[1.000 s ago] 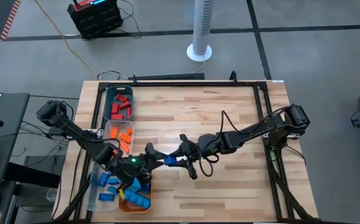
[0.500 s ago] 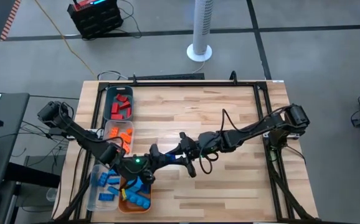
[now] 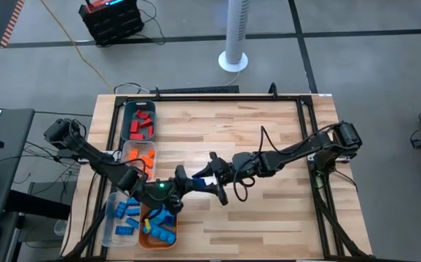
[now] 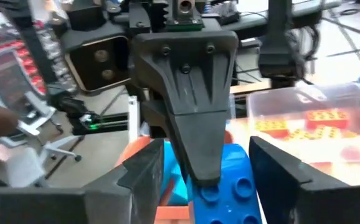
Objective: Sort blocks
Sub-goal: Put the blue game piece into the bottom transparent bin
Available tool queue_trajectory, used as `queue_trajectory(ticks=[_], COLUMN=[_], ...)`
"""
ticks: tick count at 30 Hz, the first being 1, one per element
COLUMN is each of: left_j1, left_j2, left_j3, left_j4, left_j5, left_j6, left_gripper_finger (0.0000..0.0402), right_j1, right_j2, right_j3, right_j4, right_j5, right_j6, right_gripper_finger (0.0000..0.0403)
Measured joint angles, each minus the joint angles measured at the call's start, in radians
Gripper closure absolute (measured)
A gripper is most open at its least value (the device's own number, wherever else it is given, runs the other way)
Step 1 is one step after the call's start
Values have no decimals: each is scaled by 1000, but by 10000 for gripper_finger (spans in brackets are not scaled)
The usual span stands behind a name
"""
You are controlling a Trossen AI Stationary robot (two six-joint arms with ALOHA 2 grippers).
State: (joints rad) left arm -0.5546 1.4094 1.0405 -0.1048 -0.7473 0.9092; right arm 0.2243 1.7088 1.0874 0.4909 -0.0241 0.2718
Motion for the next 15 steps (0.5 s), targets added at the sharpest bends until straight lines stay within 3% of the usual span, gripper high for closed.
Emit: queue_trajectory(ticks=[6, 11, 13, 15], left_j1=[3, -77, -119, -149], left_j2=[-2, -35, -50, -66], left_j3=[0, 26, 74, 135], left_j4=[-199, -436, -564, -684], left_j5=[-32, -25, 10, 108], left_j6=[-189, -446, -605, -783], left_gripper_finger=[344, 343, 342, 342], right_j1=[-12, -15, -17, -11], right_j2=[-31, -90, -104, -116], right_j3=[0, 1, 0, 0], right_j4=[-66, -271, -369, -466], right_j5=[-2, 3, 52, 111], right_j6=[-10, -17, -17, -2], right_gripper_finger=[173, 173, 173, 173])
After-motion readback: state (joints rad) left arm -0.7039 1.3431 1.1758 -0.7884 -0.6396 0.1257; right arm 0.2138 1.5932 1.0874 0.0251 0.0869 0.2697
